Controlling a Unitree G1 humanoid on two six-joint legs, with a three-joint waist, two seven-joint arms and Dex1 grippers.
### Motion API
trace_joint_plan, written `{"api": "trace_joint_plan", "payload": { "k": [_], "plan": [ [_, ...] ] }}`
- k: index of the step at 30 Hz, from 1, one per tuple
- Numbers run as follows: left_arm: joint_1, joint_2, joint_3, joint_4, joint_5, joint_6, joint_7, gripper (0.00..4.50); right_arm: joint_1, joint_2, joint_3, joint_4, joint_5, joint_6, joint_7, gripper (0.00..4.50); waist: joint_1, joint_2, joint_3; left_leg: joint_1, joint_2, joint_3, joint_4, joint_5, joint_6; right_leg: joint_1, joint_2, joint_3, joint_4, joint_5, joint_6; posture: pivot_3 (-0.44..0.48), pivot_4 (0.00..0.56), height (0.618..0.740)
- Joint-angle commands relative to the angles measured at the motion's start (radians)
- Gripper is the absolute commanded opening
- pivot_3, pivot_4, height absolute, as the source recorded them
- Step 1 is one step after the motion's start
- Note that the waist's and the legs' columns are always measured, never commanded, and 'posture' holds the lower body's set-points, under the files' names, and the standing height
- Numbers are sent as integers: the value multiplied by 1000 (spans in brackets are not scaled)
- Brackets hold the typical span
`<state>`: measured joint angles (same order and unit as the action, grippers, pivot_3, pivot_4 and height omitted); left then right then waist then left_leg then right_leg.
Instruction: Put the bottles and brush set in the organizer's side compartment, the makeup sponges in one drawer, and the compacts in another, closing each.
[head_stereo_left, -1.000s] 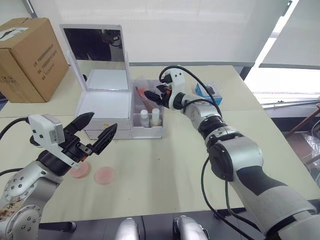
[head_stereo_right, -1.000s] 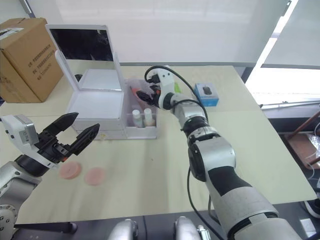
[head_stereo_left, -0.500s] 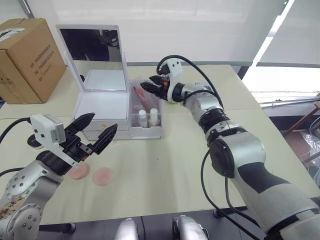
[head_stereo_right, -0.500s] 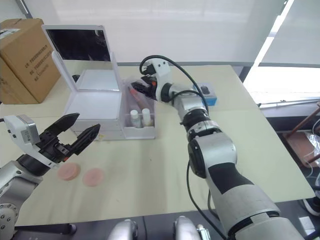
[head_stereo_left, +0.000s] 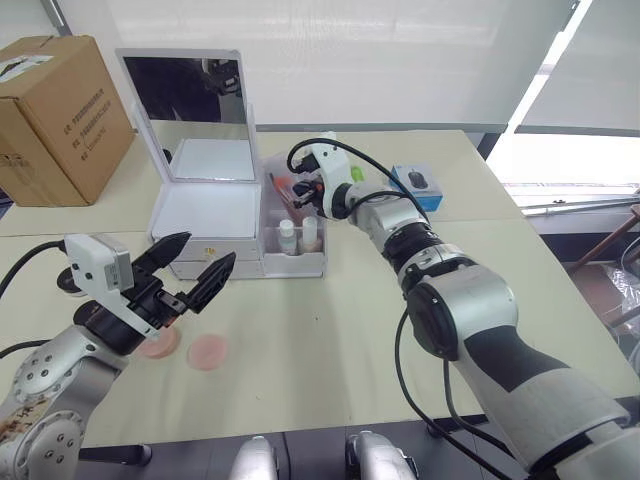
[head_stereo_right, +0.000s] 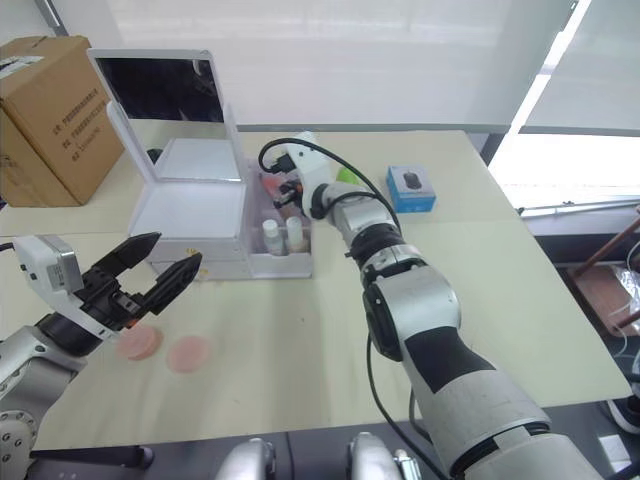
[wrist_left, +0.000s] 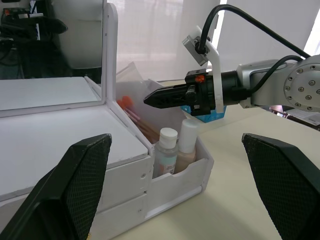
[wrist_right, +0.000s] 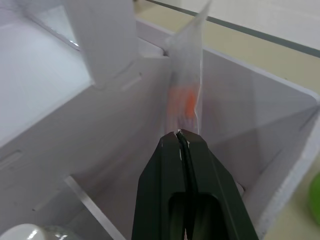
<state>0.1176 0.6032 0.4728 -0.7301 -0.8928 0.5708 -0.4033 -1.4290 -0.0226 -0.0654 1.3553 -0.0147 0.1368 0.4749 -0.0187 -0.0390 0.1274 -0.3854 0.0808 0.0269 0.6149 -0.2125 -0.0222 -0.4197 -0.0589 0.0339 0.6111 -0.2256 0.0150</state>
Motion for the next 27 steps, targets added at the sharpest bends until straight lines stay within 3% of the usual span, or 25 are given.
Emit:
{"api": "trace_joint_plan", "payload": {
  "k": [1,13,19,24,27],
  "plan": [
    [2,17,16,-33,-15,-5,6,4500,-25,-11,-2,-8,-26,8,-84,56,-1,0,0,0,0,0,0,0,0,0,0,0,0,0,0,0,150,729],
    [20,24,20,-34,-26,-8,13,4500,-42,-9,-23,-10,-27,0,-103,56,0,0,0,0,0,0,0,0,0,0,0,0,0,0,0,0,150,729],
    [32,23,28,-26,-26,-13,8,4500,-77,-35,-93,-28,38,-7,-56,56,-1,0,0,0,0,0,0,0,0,0,0,0,0,0,0,0,150,729],
    [73,36,84,13,-22,-21,-29,4500,-104,-90,-141,-104,127,34,165,56,-2,0,0,0,0,0,0,0,0,0,0,0,0,0,0,0,150,729],
    [111,87,149,98,16,-26,-106,4500,-32,-140,-162,-311,227,189,330,56,-1,0,0,0,0,0,0,0,0,0,0,0,0,0,0,0,150,729]
  ]
}}
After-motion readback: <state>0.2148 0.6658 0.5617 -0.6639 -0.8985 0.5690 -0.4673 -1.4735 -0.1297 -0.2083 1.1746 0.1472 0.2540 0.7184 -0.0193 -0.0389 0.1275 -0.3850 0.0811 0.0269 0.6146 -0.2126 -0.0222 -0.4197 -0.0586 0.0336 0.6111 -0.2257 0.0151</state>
